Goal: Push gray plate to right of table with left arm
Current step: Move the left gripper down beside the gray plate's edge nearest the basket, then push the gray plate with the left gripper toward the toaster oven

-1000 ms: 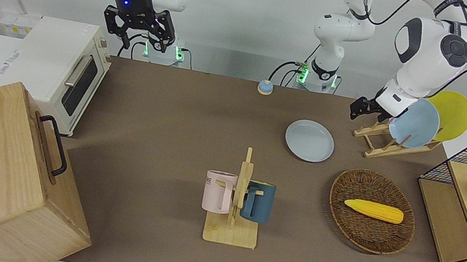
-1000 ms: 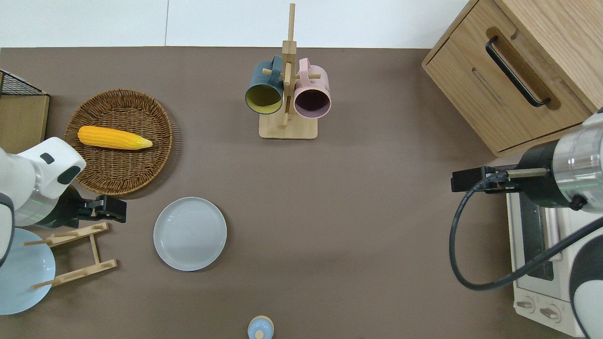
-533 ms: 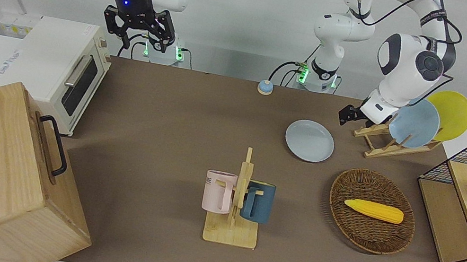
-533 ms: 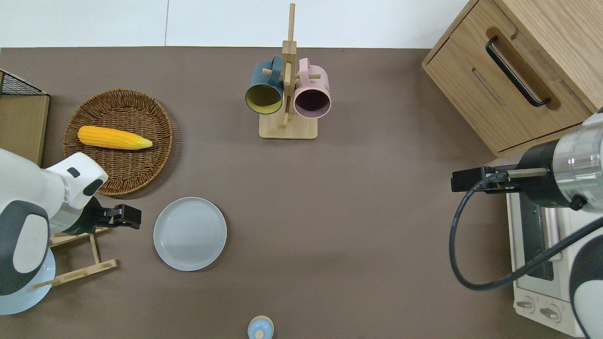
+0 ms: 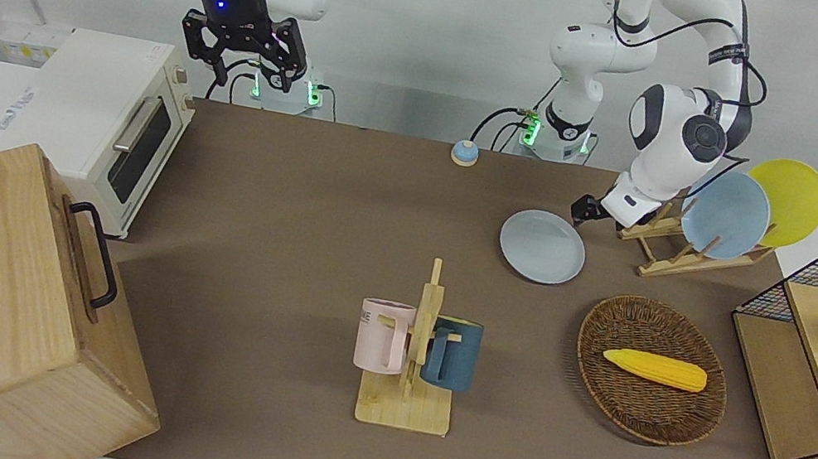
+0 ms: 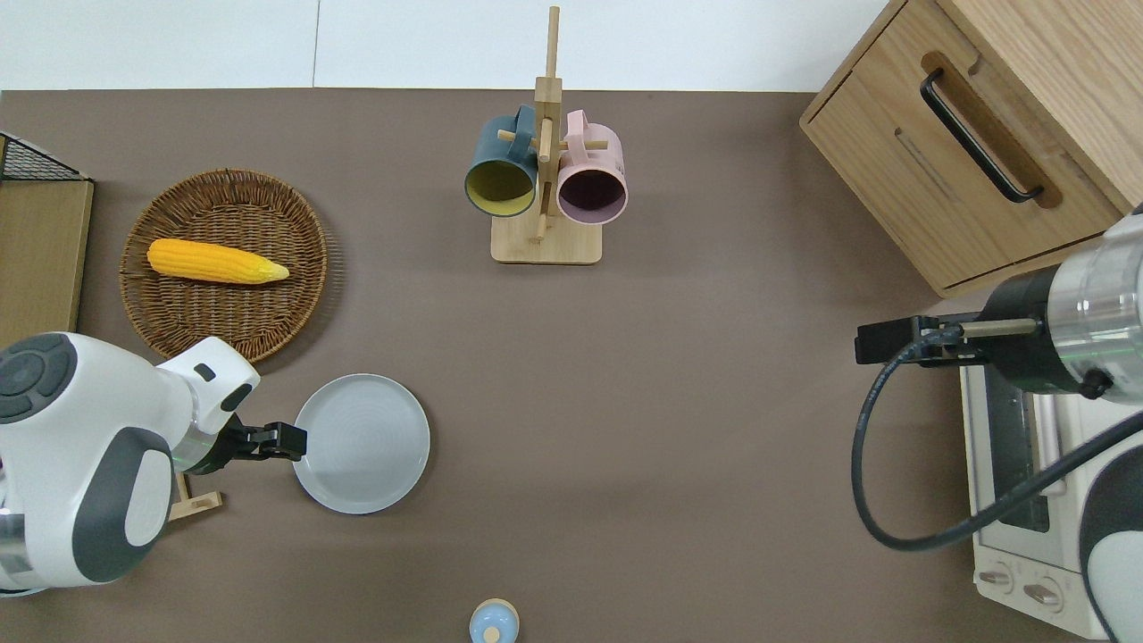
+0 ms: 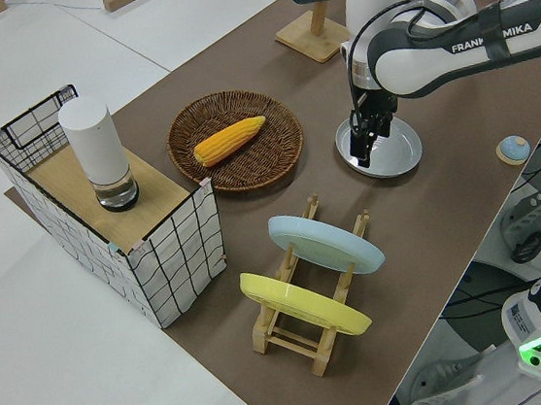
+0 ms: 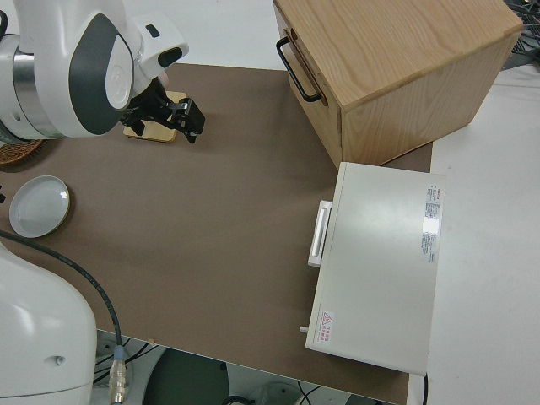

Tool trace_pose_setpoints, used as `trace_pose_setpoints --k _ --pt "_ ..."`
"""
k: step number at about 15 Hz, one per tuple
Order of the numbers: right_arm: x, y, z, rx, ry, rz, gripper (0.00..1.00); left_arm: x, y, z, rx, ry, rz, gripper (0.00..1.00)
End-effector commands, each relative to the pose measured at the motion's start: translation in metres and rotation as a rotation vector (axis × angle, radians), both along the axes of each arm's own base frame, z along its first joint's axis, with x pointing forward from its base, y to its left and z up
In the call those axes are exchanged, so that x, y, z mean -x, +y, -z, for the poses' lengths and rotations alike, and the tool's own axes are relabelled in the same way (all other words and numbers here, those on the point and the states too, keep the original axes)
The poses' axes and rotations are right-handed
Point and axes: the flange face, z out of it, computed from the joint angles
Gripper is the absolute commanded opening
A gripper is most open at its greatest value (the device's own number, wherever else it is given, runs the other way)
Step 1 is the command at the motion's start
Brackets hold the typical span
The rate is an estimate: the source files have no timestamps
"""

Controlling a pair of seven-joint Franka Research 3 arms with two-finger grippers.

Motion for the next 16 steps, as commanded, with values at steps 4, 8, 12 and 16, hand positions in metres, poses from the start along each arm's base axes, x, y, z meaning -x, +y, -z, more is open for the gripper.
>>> trace_pose_setpoints --k 4,8,12,16 --pt "-0.001 0.000 -0.003 -0.018 0.000 0.002 0.994 0.019 -0.005 0.048 0.018 -0.012 -0.002 0.97" --pt "-0.001 -0.001 -0.003 -0.018 0.000 0.004 0.996 0.020 -0.005 0.060 0.029 -0.007 -0.012 0.93" --pt "-0.001 0.000 -0.003 -0.018 0.000 0.002 0.996 0.023 -0.006 0.068 0.049 -0.010 -0.038 0.68" --pt "-0.001 -0.001 -0.003 -0.018 0.000 0.004 0.996 0.022 -0.006 0.067 0.062 -0.015 -0.056 0.16"
